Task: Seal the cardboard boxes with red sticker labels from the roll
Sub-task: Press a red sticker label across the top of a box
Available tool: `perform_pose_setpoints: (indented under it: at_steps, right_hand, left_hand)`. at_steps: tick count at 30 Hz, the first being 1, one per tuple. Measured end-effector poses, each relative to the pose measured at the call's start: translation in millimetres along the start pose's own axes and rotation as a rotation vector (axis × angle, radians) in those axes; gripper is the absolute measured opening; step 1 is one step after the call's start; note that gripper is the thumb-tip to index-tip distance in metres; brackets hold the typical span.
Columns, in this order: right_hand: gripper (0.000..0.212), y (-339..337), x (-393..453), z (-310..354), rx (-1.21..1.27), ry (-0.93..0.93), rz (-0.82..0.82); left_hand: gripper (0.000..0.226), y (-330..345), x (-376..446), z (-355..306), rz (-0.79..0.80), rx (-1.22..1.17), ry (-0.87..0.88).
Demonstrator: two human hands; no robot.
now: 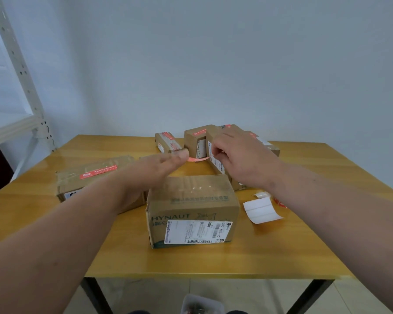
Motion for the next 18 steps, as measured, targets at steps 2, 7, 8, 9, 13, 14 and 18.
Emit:
perform_pose_setpoints:
  at_steps: [2,7,8,9,13,14,18]
  right_hand:
    - [0.019,1.5,0.2,4.2,-0.023,-0.019,0.0]
    - [0.014,3.8,-0.8,15.3,-0.027,-0.064,0.014]
    - [0.015,3.0,-0.7,15.9,-0.032,-0.066,0.01]
    - [0.015,2.5,-0.5,15.6,-0.041,-0.065,0.008]
    - [0.009,9.4,-4.5,6.1,0.037,0.01,0.08]
    - [0.01,11.6,-6.6,-0.4,0.119,0.088,0.096]
    - [0.006,24.8,-21.2,-29.9,0.642,0.557,0.107]
  left_hand:
    - [0.065,-12.6,1.1,2.1,-0.115,-0.108,-0.02]
    - [0.033,-12.1,9.7,6.3,-0.136,-0.047,-0.035]
    - [0.027,-13.1,11.5,6.9,-0.14,-0.059,-0.035]
    - [0.024,-14.1,12.1,6.1,-0.146,-0.073,-0.031]
    - [0.024,-16.6,11.4,3.9,-0.172,-0.12,-0.023]
    - [0.025,-16.7,11.0,4.5,-0.178,-0.131,-0.026]
    - [0.019,-16.9,10.3,5.6,-0.19,-0.184,-0.021]
Point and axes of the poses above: each hand's wrist, its own x-axis towards the middle knuckle, its own y-axis out of the palm, z = x × y, the point moved 9 cm from there along x, towards the middle knuckle, and after that the axes turned 4 degrees about -z, right-handed, at the moved point
